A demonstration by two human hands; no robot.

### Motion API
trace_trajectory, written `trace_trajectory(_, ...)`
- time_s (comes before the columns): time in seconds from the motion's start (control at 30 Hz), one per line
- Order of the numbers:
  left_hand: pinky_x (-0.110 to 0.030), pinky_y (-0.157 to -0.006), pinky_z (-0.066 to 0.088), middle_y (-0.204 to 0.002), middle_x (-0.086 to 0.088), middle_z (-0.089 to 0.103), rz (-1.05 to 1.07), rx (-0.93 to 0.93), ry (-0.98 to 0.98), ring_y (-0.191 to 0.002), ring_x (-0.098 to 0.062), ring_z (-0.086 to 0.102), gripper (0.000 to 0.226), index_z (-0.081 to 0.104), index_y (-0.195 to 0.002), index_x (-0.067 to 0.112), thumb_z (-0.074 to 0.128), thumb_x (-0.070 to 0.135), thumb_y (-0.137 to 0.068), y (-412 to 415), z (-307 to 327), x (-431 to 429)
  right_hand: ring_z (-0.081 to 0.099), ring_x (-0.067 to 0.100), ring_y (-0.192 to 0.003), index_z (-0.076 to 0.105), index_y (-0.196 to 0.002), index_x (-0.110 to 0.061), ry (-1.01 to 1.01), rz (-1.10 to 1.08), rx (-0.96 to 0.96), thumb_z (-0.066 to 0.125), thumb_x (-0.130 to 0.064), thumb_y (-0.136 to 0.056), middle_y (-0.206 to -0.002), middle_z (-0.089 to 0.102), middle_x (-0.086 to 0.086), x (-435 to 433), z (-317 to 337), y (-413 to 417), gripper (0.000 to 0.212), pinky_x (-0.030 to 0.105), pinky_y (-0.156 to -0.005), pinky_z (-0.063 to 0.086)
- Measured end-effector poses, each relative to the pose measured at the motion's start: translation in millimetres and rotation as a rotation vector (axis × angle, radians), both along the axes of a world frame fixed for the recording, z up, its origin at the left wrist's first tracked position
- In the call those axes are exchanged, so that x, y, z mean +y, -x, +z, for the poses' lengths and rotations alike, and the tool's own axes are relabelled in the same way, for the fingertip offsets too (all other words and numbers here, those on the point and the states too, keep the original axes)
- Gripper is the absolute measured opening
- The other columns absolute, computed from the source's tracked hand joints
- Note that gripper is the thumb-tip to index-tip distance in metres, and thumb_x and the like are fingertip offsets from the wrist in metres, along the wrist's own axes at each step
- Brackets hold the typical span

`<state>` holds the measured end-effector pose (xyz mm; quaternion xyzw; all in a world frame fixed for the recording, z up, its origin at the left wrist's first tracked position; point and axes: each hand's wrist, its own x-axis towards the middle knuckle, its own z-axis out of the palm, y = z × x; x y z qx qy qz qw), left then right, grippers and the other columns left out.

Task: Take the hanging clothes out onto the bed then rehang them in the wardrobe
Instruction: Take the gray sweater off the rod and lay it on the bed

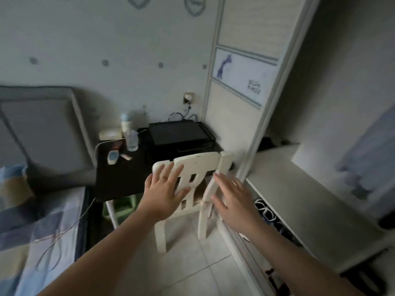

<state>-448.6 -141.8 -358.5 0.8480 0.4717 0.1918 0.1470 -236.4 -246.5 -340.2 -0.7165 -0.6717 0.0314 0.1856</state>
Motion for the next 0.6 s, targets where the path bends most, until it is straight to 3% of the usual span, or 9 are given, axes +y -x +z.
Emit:
trace_trajectory(0.17, -0.044, -0.120, -0.001, -0.166, 0.009, 0.005, -0.308, -0.036, -0.143, -0.152, -0.016, -0.006, 0.076, 0.009, -0.156, 0.043, 0.017, 0.078, -0.089, -116.3, 52.9, 62.4, 0.018, 0.023, -0.147, 0.023, -0.151, -0.032, -0.092, -0.269, -0.038, 0.032, -0.051, -0.096, -0.158, 0.027, -0.010, 4.5, 41.6, -82.8, 0.060, 0.049, -0.116, 0.018)
trace_trajectory(0.3, -0.045, -0.120, 0.001, -0.166, 0.008, 0.005, -0.548, -0.081, -0.255, -0.152, -0.017, -0.005, 0.070, 0.009, -0.156, 0.043, 0.023, 0.071, -0.094, -205.7, 107.8, 99.6, 0.016, 0.021, -0.148, 0.023, -0.153, -0.031, -0.178, -0.487, -0.127, 0.035, -0.048, -0.099, -0.159, 0.026, -0.010, 5.8, 90.2, -137.8, 0.058, 0.046, -0.117, 0.017)
trace_trajectory(0.5, -0.045, -0.120, 0.007, -0.166, 0.006, 0.012, -0.812, -0.196, -0.462, -0.152, -0.019, 0.004, 0.081, 0.014, -0.156, 0.040, 0.008, 0.077, -0.085, -318.9, 212.7, 127.4, 0.018, 0.019, -0.146, 0.022, -0.153, -0.030, -0.292, -0.737, -0.303, 0.037, -0.047, -0.100, -0.158, 0.026, -0.009, 3.3, 185.1, -199.8, 0.057, 0.037, -0.115, 0.010)
trace_trajectory(0.6, -0.042, -0.120, 0.005, -0.166, 0.008, 0.008, -0.903, -0.254, -0.550, -0.152, -0.017, 0.001, 0.077, 0.011, -0.157, 0.039, 0.013, 0.076, -0.089, -369.1, 260.9, 138.1, 0.016, 0.014, -0.145, 0.016, -0.154, -0.034, -0.327, -0.836, -0.423, 0.038, -0.047, -0.101, -0.157, 0.024, -0.013, -2.8, 233.4, -224.0, 0.059, 0.033, -0.116, 0.010)
